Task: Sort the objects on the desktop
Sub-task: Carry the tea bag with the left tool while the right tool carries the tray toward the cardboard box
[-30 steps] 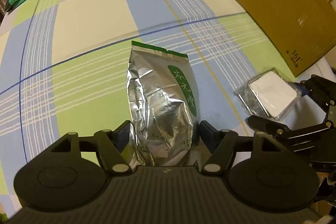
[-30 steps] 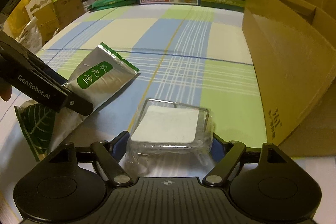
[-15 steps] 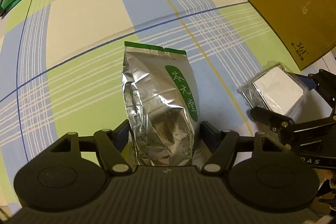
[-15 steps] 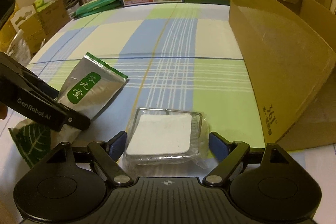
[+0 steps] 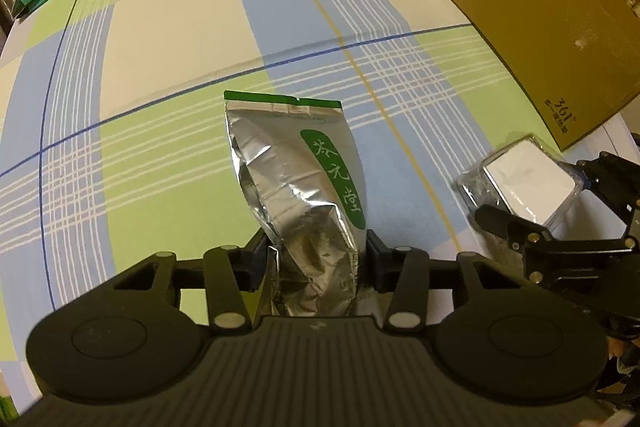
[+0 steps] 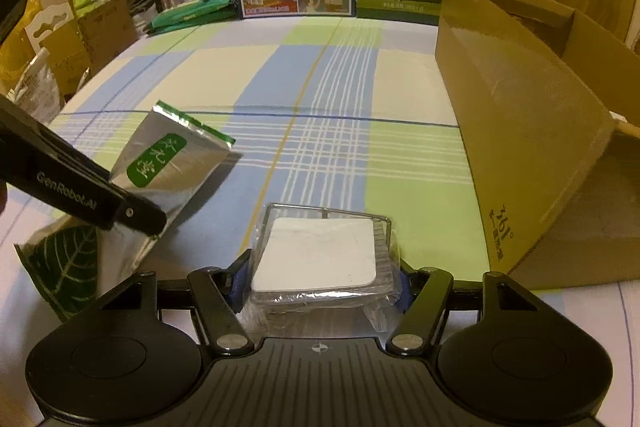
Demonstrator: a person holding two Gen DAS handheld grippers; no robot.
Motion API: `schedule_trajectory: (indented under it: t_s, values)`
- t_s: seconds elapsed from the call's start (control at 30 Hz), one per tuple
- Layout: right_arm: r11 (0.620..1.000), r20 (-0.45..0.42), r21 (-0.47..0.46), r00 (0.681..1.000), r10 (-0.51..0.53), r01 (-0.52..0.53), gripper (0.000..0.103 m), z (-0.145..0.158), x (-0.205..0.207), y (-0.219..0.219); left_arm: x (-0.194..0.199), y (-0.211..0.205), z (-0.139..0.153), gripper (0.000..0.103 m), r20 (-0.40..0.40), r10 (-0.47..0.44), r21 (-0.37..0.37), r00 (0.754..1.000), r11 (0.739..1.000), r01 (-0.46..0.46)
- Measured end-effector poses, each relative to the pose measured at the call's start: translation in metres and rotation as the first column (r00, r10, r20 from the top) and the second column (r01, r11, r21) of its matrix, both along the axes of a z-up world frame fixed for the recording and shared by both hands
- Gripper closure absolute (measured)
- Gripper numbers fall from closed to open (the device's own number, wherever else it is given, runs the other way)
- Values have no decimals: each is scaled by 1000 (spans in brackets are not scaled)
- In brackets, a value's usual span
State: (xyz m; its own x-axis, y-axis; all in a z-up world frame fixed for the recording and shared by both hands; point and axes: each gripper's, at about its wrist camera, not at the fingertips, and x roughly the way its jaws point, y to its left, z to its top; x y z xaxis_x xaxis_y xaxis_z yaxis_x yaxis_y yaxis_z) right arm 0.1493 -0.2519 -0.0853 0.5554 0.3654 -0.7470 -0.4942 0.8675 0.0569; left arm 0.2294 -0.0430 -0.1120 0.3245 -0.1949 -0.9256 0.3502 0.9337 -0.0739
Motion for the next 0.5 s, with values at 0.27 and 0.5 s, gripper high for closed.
schedule_trajectory:
  t_s: [0.27, 0.5]
  values:
    - [1000, 0, 23, 1000, -2, 2, 40, 14, -13, -8, -18, 0, 14, 61, 1, 13, -8, 1000, 1000, -13]
    - [999, 18, 42, 1000, -7, 7, 40, 30, -25, -18, -38, -4, 32, 61, 18, 24, -7, 1000, 1000, -24]
